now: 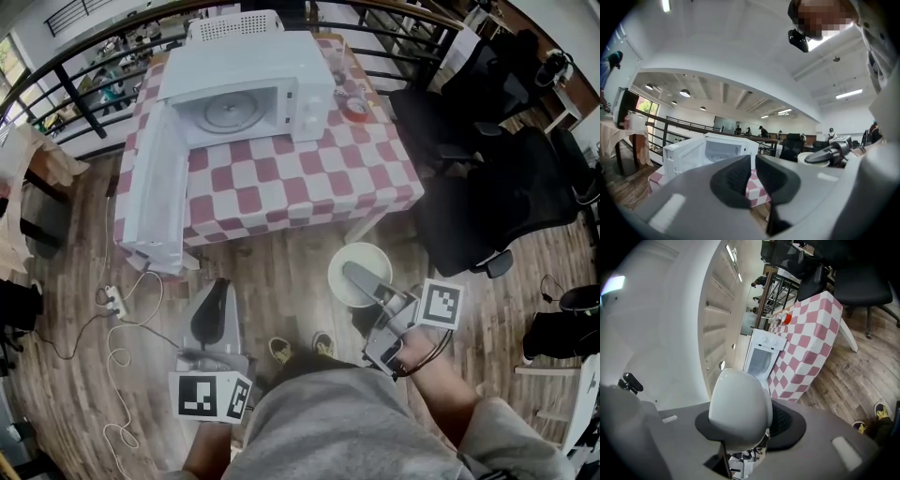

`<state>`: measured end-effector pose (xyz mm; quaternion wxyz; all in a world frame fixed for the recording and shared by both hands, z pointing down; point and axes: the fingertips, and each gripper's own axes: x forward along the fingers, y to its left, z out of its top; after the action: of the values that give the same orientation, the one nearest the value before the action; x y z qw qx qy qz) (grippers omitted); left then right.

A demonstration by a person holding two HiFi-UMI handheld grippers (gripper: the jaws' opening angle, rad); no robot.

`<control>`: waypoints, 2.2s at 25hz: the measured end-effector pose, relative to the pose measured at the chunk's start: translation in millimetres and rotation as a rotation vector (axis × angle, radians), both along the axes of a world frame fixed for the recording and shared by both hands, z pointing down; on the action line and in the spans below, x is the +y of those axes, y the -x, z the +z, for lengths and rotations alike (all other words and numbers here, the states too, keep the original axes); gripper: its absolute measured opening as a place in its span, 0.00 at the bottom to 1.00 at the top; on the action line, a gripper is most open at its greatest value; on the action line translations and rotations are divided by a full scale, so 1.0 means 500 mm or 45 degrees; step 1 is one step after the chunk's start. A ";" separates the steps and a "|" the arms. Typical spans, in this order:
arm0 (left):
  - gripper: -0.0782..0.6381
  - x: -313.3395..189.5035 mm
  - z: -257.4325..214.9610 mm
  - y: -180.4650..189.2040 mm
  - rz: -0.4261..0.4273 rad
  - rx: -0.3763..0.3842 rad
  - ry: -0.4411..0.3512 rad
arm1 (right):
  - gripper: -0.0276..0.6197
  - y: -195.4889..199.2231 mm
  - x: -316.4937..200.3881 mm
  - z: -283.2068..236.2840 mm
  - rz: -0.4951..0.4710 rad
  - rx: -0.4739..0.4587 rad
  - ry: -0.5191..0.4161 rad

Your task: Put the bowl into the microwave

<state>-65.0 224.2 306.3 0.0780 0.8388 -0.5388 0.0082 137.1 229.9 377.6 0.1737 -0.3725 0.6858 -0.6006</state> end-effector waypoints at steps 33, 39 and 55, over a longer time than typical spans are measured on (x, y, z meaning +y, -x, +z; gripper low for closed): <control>0.16 0.025 -0.004 0.045 0.046 0.021 -0.038 | 0.32 0.052 0.019 -0.019 0.033 -0.016 -0.018; 0.16 0.030 -0.017 0.052 0.029 0.050 -0.061 | 0.32 0.057 0.021 -0.026 0.024 -0.007 -0.041; 0.16 0.019 -0.019 0.052 0.016 0.028 -0.070 | 0.32 0.063 0.007 -0.021 0.016 -0.015 -0.039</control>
<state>-91.0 233.5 296.9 0.0609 0.8439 -0.5328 -0.0154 105.5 233.4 367.3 0.1870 -0.3707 0.6915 -0.5912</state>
